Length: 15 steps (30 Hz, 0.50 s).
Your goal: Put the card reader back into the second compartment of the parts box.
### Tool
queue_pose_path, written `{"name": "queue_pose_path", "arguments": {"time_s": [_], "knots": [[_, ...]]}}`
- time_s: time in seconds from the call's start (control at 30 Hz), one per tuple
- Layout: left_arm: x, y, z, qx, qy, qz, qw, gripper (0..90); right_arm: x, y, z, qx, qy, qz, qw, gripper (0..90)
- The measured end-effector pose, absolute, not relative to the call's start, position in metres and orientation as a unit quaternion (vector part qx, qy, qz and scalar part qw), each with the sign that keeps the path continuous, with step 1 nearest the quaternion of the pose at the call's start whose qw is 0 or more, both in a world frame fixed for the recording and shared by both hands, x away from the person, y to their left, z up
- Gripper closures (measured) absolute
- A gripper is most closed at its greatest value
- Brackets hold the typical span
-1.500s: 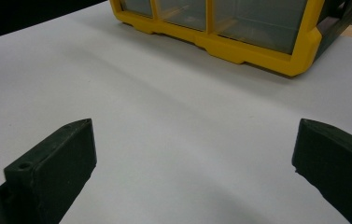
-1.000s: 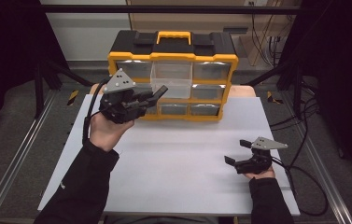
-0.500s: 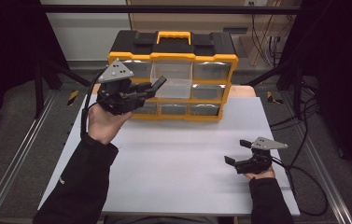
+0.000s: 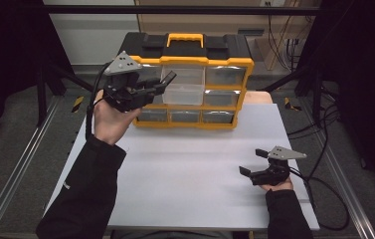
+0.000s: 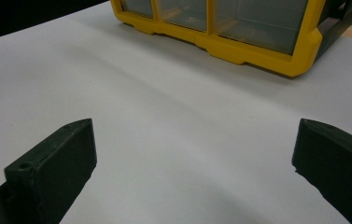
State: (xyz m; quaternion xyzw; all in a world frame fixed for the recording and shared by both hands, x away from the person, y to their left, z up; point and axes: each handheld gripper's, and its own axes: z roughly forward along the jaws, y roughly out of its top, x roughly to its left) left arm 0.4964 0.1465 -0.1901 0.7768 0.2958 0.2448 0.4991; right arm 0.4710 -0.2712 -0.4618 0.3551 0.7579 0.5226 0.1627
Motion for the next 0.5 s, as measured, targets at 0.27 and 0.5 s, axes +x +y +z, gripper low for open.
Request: {"name": "queue_pose_path", "arguments": {"time_s": [0.27,0.5], "knots": [[0.507,0.144,-0.187,0.777,0.301,0.245,0.496,72.2,0.471,-0.271,-0.462,0.355,0.758,0.522,0.163,0.5],[0.517,0.141,-0.185,0.777,0.304,0.244,0.494,72.2,0.471,-0.271,-0.462,0.355,0.759,0.521,0.163,0.4]]}}
